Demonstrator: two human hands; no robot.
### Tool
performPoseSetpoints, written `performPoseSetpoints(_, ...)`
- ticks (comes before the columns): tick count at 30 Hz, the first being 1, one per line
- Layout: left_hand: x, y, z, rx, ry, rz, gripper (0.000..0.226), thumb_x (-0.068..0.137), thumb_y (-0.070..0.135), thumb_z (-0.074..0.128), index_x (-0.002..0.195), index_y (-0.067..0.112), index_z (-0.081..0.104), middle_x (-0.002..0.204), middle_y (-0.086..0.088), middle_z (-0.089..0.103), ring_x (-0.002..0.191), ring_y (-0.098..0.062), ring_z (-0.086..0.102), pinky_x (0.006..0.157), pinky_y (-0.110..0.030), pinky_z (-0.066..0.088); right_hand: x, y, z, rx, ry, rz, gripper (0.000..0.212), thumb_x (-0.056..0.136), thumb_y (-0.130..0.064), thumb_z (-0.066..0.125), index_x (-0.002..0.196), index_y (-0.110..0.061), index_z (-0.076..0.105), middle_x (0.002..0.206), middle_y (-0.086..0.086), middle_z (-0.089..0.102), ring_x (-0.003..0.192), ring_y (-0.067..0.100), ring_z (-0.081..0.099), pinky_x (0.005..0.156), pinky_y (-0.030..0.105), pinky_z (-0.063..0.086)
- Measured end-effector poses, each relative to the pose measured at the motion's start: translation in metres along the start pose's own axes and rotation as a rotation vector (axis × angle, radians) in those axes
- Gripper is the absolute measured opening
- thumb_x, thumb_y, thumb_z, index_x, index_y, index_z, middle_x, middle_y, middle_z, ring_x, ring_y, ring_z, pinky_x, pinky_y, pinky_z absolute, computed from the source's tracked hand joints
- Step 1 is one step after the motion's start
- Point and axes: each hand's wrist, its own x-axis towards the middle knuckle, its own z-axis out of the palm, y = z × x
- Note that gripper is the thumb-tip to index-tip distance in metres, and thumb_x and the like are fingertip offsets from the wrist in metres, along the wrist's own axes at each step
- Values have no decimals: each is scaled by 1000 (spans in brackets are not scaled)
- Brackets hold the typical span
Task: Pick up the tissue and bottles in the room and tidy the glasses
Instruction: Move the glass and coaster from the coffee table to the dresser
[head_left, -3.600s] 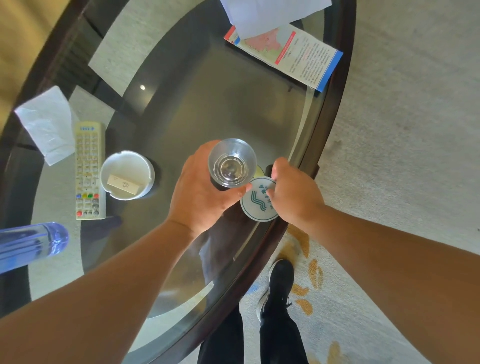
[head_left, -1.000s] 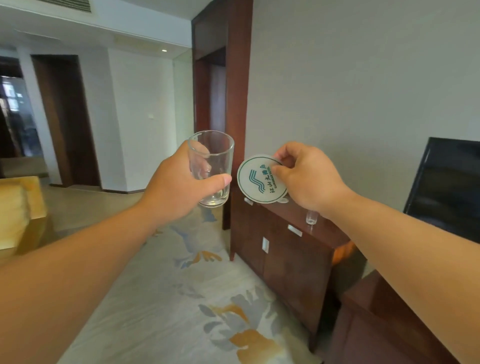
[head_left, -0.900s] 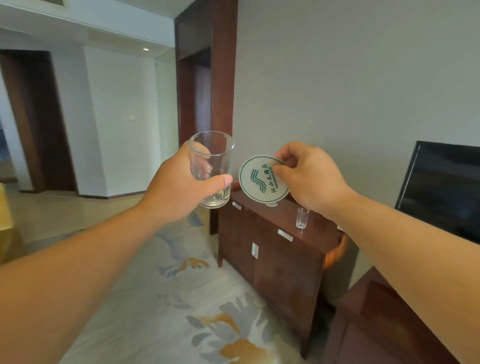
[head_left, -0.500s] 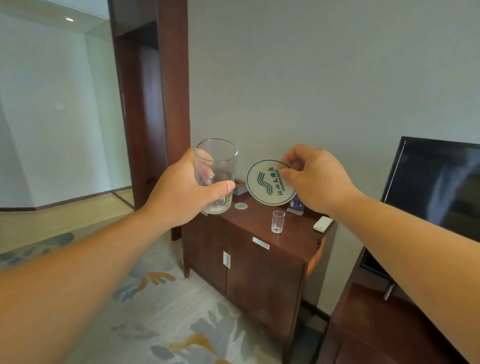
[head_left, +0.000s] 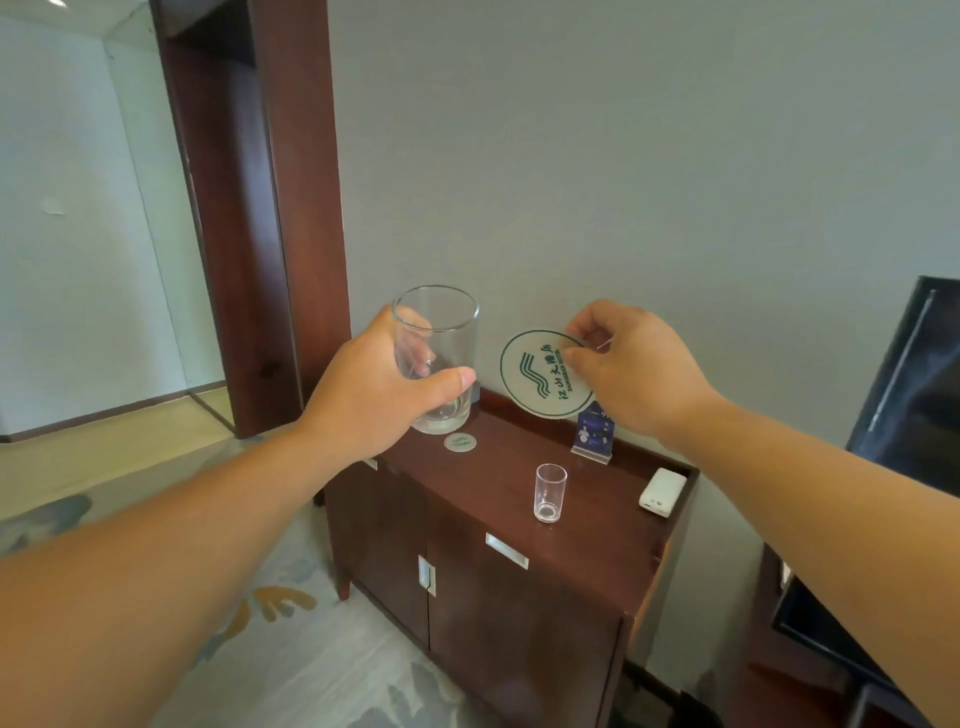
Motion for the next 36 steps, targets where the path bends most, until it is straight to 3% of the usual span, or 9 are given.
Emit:
performPoseSetpoints(4,39,-36,28,-18,-51,-28,48,64,57,71,96,25,54,88,8,63,88,-8,61,80,-28,47,42,31,31,-21,-31,32,4,89,-18,61,90,-22,61,80,-9,59,70,5,52,59,20,42)
performPoseSetpoints(8,83,-84,51,-51,-84,-37,45,66,54,73,97,26,54,89,8,63,89,-8,61,83,-32,48,86,53,68,-32,-28,80,3,89,-19,62,89,-22,62,80,-8,62,73,10,56,60,23,44)
performPoseSetpoints(19,231,-211,95,-127,-248,54,50,64,54,75,100,30,52,88,11,61,85,-2,60,72,-21,41,206,100,167,15,100,337,2,87,-19,65,87,-21,64,77,-9,62,62,6,53,52,20,36)
performPoseSetpoints(23,266,-244,133,-200,-295,33,61,53,65,67,101,32,51,89,11,62,82,-3,62,77,-28,48,233,128,195,30,115,423,2,86,-20,67,85,-20,66,77,-5,64,53,8,49,49,22,35)
performPoseSetpoints(28,303,-276,191,-223,-379,18,64,52,66,67,103,30,51,92,11,62,84,-5,62,75,-26,47,265,173,219,12,95,493,1,86,-21,66,86,-20,66,76,-6,64,60,9,53,53,23,38)
performPoseSetpoints(32,333,-297,238,-203,-395,0,58,54,65,69,100,34,50,89,10,64,73,-5,63,71,-32,52,295,220,232,36,94,533,4,86,-20,66,83,-21,64,78,-5,66,59,12,56,57,29,49)
performPoseSetpoints(36,362,-316,278,-179,-424,-18,53,59,57,74,101,34,50,89,11,63,78,2,60,72,-23,44,323,263,247,76,84,585,11,87,-20,66,79,-25,61,76,-8,65,57,8,55,52,23,44)
